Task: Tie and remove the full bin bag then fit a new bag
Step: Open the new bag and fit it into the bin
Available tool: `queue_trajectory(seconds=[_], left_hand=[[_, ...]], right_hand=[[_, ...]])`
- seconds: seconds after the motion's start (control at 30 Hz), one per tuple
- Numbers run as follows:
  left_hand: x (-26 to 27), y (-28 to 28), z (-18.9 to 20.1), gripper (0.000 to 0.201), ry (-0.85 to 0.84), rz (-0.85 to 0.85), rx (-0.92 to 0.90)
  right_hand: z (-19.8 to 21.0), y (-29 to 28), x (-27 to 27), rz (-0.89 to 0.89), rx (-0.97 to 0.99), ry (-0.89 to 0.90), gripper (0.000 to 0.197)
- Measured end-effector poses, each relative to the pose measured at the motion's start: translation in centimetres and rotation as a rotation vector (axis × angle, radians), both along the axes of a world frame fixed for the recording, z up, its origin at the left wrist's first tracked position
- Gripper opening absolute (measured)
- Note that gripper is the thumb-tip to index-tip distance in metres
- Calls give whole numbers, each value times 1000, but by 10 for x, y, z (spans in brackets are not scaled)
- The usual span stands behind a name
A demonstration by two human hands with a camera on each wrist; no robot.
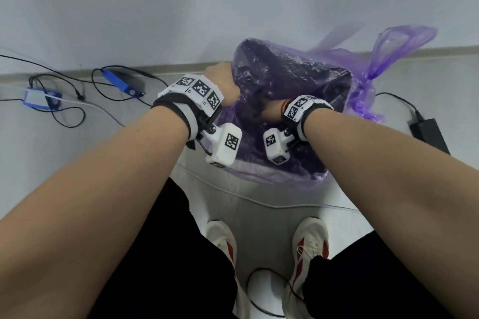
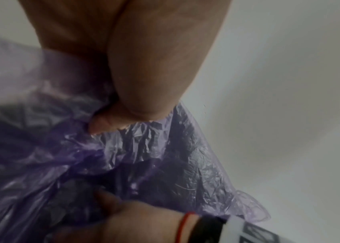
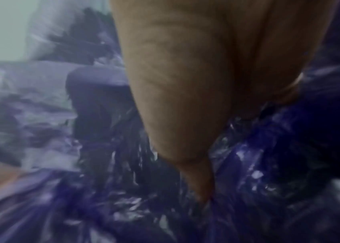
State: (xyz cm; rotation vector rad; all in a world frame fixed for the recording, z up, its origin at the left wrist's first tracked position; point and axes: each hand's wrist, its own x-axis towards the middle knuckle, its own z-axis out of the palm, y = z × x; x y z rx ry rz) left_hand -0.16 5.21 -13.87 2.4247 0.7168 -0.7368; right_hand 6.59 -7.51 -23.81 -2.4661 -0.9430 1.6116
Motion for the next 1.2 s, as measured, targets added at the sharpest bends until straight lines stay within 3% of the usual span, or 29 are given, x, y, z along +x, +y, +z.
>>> queue_trajectory(seconds=[0.13, 0.3, 0.43, 0.53, 0.6, 0.63, 0.7, 0.77, 1.0, 1.2], left_hand=[[-1, 8, -3, 21, 47, 13, -3], [1, 16, -3, 24, 94, 83, 7], [0, 17, -1, 19, 81, 145, -4], [-1, 16, -2, 23, 45, 196, -36], [-2, 17, -2, 21, 72, 189, 7], [-4, 18, -2, 18, 94, 176, 27], [-5, 17, -3, 19, 108, 158, 86], [-4, 17, -5, 25, 70, 165, 172], [-4, 37, -13, 31, -58, 316, 187], [-3, 36, -26, 32, -68, 316, 198]], right_hand=[[22, -18, 17, -179, -8, -14, 49], [78, -35, 39, -307, 88, -8, 34], [95, -60, 52, -356, 156, -464, 29], [92, -69, 46, -468, 135, -660, 60], [89, -75, 42, -505, 18, -641, 71], [89, -78, 41, -482, -48, -608, 66], [91, -77, 40, -388, -91, -562, 32], [92, -69, 42, -364, -34, -584, 14], [83, -41, 61, -439, 143, -578, 26], [74, -43, 50, -414, 101, -452, 35]])
